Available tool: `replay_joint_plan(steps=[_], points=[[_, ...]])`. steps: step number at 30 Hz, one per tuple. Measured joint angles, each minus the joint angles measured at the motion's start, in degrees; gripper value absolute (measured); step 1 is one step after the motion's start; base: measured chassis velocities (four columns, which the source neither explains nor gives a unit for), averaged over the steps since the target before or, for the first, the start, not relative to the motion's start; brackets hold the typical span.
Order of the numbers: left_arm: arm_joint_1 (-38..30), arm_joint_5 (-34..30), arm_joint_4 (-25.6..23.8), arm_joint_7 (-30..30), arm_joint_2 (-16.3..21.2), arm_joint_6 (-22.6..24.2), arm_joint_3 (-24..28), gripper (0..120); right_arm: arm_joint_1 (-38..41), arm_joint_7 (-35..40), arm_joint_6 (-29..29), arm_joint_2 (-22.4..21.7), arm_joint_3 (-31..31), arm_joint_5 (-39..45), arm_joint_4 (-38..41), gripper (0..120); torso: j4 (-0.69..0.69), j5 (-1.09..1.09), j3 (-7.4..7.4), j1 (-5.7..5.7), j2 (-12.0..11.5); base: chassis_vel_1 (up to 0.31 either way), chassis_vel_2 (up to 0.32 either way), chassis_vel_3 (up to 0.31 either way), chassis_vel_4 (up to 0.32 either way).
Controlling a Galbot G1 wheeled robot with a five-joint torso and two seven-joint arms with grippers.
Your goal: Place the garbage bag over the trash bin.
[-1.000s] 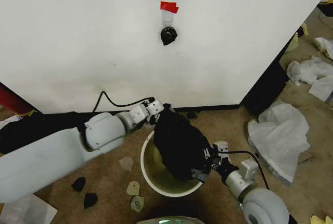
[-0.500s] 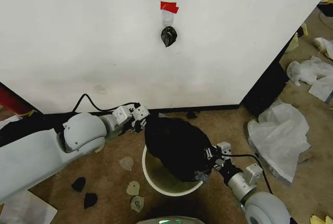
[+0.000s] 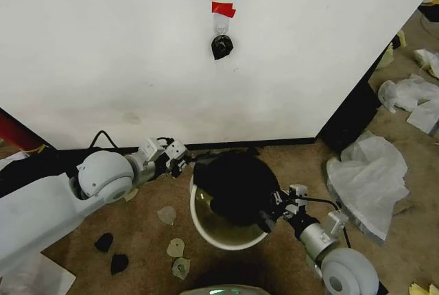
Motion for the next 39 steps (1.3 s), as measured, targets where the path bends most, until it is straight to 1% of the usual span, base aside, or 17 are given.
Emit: replay_joint_plan(steps=[1,2,6,7,9,10,13,15,16,20,23,25,29,31,33,36,39], points=[[1.8,-1.2,-1.7,-1.0,-0.1,0.2,-2.8,30,0.5,0.9,-0.6,0.4,0.0,1.5,-0.2,0,0.01,-0.01,0.00,0.00,0.0,0.000,0.000,0.000,0.000],[1.8,-1.2,-1.7,-1.0,-0.1,0.2,-2.8,30,0.5,0.9,-0.6,0.4,0.0,1.5,-0.2,0,0.01,-0.01,0.00,0.00,0.0,0.000,0.000,0.000,0.000],[6.9,-2.9,-6.0,-3.8,-0.3,0.1,-9.1,48,1.3,2.8,-1.9,1.4,0.0,4.2,-0.9,0,0.02,-0.01,0.00,0.00,0.0,0.000,0.000,0.000,0.000],[7.5,-3.1,-6.6,-4.3,-0.3,0.0,-9.8,48,1.4,3.1,-2.0,1.6,0.0,4.6,-1.1,0,0.02,-0.01,0.00,0.00,0.0,0.000,0.000,0.000,0.000],[11.1,-4.3,-9.7,-8.7,-0.4,-1.3,-13.1,60,1.7,4.7,-2.6,2.7,0.1,5.7,-1.5,0,0.01,0.01,0.00,0.00,0.0,0.000,0.000,0.000,0.000],[11.1,-4.3,-9.7,-8.7,-0.4,-1.3,-13.1,60,1.7,4.7,-2.6,2.7,0.1,5.7,-1.5,0,0.01,0.01,0.00,0.00,0.0,0.000,0.000,0.000,0.000],[15.9,-6.9,-13.5,-16.7,-2.4,-2.9,-15.6,74,1.8,7.2,-3.2,4.5,0.5,7.1,-1.6,0,0.03,-0.02,0.00,0.00,0.0,0.000,0.000,0.000,0.000],[19.3,-9.3,-16.0,-21.1,-4.1,-3.6,-15.9,83,1.7,8.9,-3.3,5.6,0.8,7.1,-1.6,0,-0.01,-0.02,0.00,0.00,0.0,0.000,0.000,0.000,0.000],[19.3,-9.3,-16.0,-21.1,-4.1,-3.6,-15.9,83,1.7,8.9,-3.3,5.6,0.8,7.1,-1.6,0,-0.01,-0.02,0.00,0.00,0.0,0.000,0.000,0.000,0.000],[25.7,-15.2,-20.4,-25.8,-6.0,-3.7,-16.2,98,2.2,10.4,-3.3,6.3,0.8,5.3,-2.1,0,0.04,-0.01,0.00,-0.01,0.0,0.000,0.000,0.000,0.000],[28.5,-20.7,-20.7,-28.7,-8.1,-4.2,-16.2,100,2.5,10.5,-3.1,6.3,0.9,2.4,-2.8,0,0.02,-0.01,0.00,0.00,0.0,0.000,0.000,0.000,0.000],[29.2,-22.2,-20.8,-29.1,-8.7,-4.7,-16.0,100,2.5,10.5,-2.9,6.3,0.9,1.5,-3.0,0,0.03,-0.01,0.00,0.00,0.0,0.000,0.000,0.000,0.000],[31.6,-28.0,-20.7,-30.5,-12.0,-7.3,-13.4,100,2.1,9.8,-1.7,6.5,0.7,-3.8,-3.1,0,0.02,-0.01,0.00,0.00,0.0,0.000,0.000,0.000,0.000],[31.7,-28.2,-20.7,-30.6,-12.5,-7.8,-12.9,100,1.9,9.6,-1.5,6.5,0.7,-4.4,-3.0,0,0.03,-0.01,0.00,0.00,0.0,0.000,0.000,0.000,0.000],[31.4,-29.0,-20.7,-31.5,-15.1,-9.6,-11.2,100,1.4,9.2,-1.2,6.8,0.5,-5.9,-2.6,0,0.02,0.00,0.00,0.00,0.0,0.000,0.000,0.000,0.000],[30.9,-29.6,-20.4,-32.1,-16.7,-10.7,-10.8,100,1.2,9.0,-1.1,6.8,0.4,-6.3,-2.5,0,0.02,-0.01,0.00,0.00,0.0,0.000,0.000,0.000,0.000],[28.5,-30.1,-17.2,-33.7,-19.7,-11.9,-10.1,99,0.9,9.0,-1.1,6.9,0.5,-6.2,-2.0,0,0.02,0.00,0.00,0.00,0.0,0.000,0.000,0.000,0.000]])
